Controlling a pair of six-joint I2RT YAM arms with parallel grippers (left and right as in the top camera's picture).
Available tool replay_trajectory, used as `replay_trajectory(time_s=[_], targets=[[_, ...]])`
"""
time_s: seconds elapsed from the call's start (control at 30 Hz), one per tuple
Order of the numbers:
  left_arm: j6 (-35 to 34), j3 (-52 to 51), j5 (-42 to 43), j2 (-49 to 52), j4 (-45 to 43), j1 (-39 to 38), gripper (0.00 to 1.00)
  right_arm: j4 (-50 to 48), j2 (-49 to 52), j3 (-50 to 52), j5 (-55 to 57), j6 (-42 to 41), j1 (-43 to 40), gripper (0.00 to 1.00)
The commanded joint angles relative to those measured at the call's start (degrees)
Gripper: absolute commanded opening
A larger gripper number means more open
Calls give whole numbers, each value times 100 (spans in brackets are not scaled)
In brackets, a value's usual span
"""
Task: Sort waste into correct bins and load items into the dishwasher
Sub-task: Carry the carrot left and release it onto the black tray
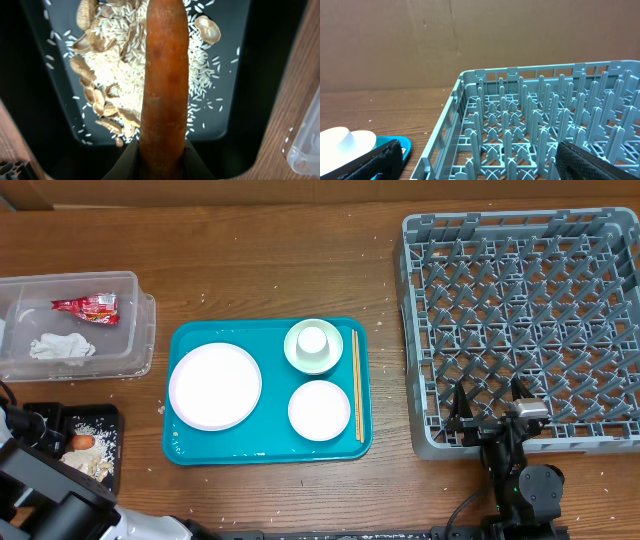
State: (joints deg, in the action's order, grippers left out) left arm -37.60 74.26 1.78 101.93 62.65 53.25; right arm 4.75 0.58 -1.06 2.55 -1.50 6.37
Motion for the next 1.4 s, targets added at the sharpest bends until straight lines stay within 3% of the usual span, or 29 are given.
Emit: replay_trajectory(time_s=[0.0,0.17,0.33,0.43,0.57,0.8,1.03,1.1,1.17,1.37], targets=[[-114,-17,-109,291,-107,2,11,-17,-42,59,33,4,-35,100],[-120,-17,-459,487,-166,2,16,-17,-42,59,33,4,-35,100],[-120,-17,-651,533,-212,2,35,-17,-42,59,33,4,-35,100],[-122,-17,-769,533,-229,2,39,-17,-42,59,33,4,-35,100],[-120,-17,-745,533,-234,2,39,-17,-42,59,33,4,-35,100],[55,358,435,369,131,-2,36,-17,-42,59,33,4,-35,100],[164,750,1102,-896,586,-4,38,-17,-42,59,33,4,-35,100],[146,750,1261,-1316,737,-46,49,-17,-42,59,33,4,-35,100],[133,750,1434,-1569,844,-149,100,-17,-42,59,33,4,-35,100],[142,748,1434,-1609,957,-238,100,-17,-42,59,33,4,-35,100]])
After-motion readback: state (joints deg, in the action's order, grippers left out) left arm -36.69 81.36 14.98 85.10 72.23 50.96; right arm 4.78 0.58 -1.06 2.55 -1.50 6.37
